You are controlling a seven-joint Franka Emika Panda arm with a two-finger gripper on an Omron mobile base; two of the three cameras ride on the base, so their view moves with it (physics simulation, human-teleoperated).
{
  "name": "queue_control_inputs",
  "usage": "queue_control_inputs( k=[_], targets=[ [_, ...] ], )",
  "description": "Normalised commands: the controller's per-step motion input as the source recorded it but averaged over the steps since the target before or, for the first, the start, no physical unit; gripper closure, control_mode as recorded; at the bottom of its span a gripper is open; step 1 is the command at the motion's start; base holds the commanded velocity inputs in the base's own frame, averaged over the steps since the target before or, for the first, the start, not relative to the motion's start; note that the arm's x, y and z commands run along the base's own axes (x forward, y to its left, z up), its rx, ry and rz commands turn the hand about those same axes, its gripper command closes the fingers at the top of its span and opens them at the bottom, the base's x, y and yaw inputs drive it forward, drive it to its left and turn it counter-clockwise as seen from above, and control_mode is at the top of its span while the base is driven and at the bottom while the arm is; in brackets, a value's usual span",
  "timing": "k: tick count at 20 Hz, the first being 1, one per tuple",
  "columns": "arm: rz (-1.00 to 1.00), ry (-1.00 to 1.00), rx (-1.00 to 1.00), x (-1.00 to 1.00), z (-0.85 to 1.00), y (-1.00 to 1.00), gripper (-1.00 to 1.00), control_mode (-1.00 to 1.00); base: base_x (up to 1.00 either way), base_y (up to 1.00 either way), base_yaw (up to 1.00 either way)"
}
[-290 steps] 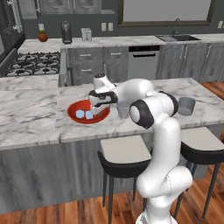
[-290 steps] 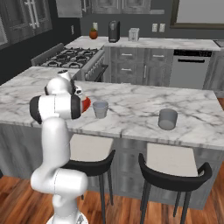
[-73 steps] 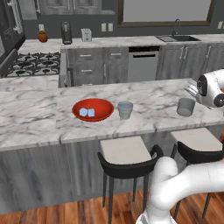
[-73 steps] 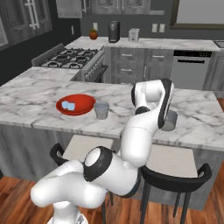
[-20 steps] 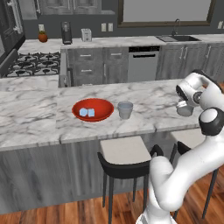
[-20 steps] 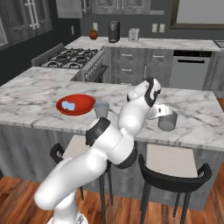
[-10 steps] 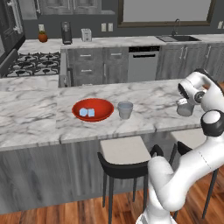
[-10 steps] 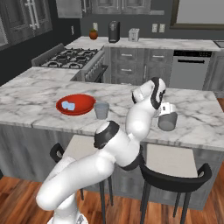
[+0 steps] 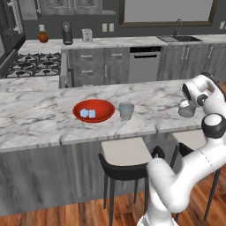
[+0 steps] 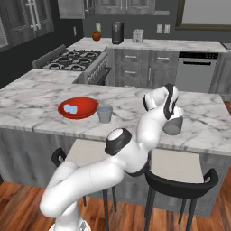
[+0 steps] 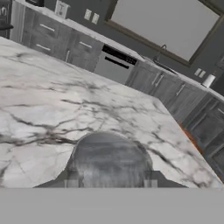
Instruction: There are four ice cubes in the ice bowl. Place two ice cubes in each glass of water.
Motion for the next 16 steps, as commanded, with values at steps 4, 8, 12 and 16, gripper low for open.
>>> queue_control_inputs(
  k=[4,8,12,16],
  targets=[
    [-0.1,0.38,0.0,0.5,0.6,-0.3,1.0,-1.0,0.0,0.0,0.0],
    [-0.12,0.34,0.01,0.44,0.66,-0.28,-1.0,-1.0,0.0,0.0,0.0],
    [-0.12,0.34,0.0,0.41,0.66,-0.24,-1.0,-1.0,0.0,0.0,0.0],
    [-0.11,0.32,0.02,0.3,0.74,-0.27,-1.0,-1.0,0.0,0.0,0.0]
  ],
)
